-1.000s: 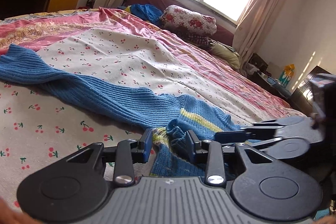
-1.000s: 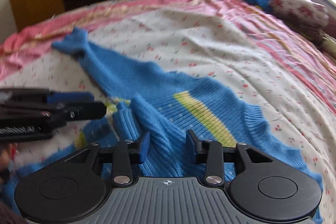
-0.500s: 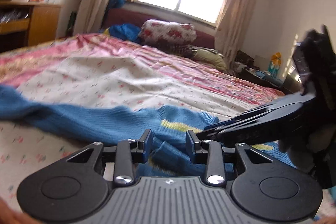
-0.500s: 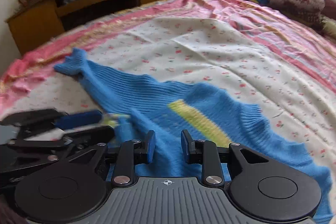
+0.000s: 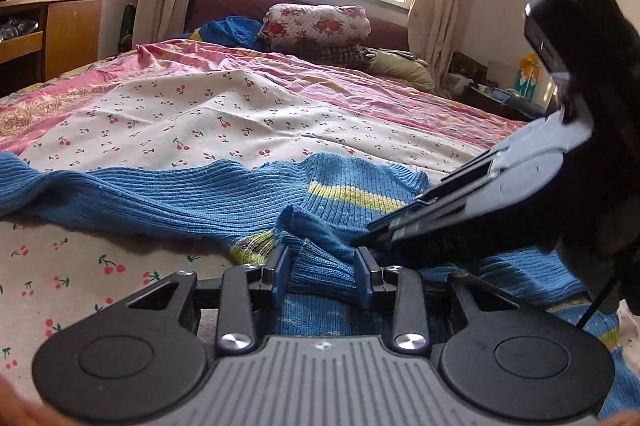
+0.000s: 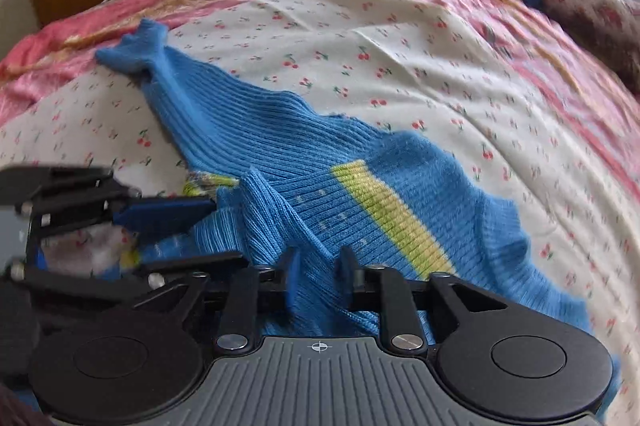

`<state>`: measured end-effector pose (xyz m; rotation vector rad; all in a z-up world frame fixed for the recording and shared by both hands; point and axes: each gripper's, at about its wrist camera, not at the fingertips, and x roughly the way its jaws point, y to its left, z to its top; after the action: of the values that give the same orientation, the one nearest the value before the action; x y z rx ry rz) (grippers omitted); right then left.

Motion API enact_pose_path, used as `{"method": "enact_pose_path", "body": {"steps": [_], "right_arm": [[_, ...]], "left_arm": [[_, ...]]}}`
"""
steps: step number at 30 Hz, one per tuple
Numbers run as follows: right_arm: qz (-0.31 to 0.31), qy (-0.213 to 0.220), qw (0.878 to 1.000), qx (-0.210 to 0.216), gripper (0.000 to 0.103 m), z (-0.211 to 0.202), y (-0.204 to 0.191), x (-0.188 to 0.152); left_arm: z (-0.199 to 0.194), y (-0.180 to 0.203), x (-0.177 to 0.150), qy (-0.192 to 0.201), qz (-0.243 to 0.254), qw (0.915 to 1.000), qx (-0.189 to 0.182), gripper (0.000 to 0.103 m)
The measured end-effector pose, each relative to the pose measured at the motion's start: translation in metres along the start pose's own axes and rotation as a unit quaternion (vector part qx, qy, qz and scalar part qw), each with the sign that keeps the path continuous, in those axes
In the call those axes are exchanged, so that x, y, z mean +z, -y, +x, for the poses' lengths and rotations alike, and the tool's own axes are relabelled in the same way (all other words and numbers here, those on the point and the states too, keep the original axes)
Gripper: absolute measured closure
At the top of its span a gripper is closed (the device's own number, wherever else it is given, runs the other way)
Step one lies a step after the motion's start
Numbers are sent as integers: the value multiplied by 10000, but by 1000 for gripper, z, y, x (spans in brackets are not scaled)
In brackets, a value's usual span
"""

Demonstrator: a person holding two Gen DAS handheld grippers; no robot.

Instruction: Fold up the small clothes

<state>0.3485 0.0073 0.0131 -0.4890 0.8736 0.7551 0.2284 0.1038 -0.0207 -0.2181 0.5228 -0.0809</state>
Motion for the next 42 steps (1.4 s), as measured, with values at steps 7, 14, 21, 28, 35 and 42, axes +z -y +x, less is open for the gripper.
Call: {"method": "enact_pose_path", "body": {"steps": [7, 14, 21, 28, 35, 42], "right_arm": [[607, 392, 9955, -619, 99, -13, 29, 11], [753, 316, 9931, -841, 99, 18, 40, 15], [874, 612, 9906, -862, 99, -1, 42, 20], [767, 250, 9915, -1025, 95, 27, 38, 23], [1327, 1059, 9791, -1115, 91, -39, 62, 9], [2114, 1368, 9563, -1490, 88, -120, 89, -81]], "left_arm": [[3, 0, 2, -38, 33, 10000, 30, 63], [7, 1, 3, -60, 14, 9999, 81, 63], [6, 1, 21, 156, -217, 9996, 61, 63], [28, 7, 14, -345, 144, 9985, 393, 63], [14, 5, 8, -213, 252, 9993, 182, 63], [-2, 7, 15, 167, 168, 9996, 124, 63]]}}
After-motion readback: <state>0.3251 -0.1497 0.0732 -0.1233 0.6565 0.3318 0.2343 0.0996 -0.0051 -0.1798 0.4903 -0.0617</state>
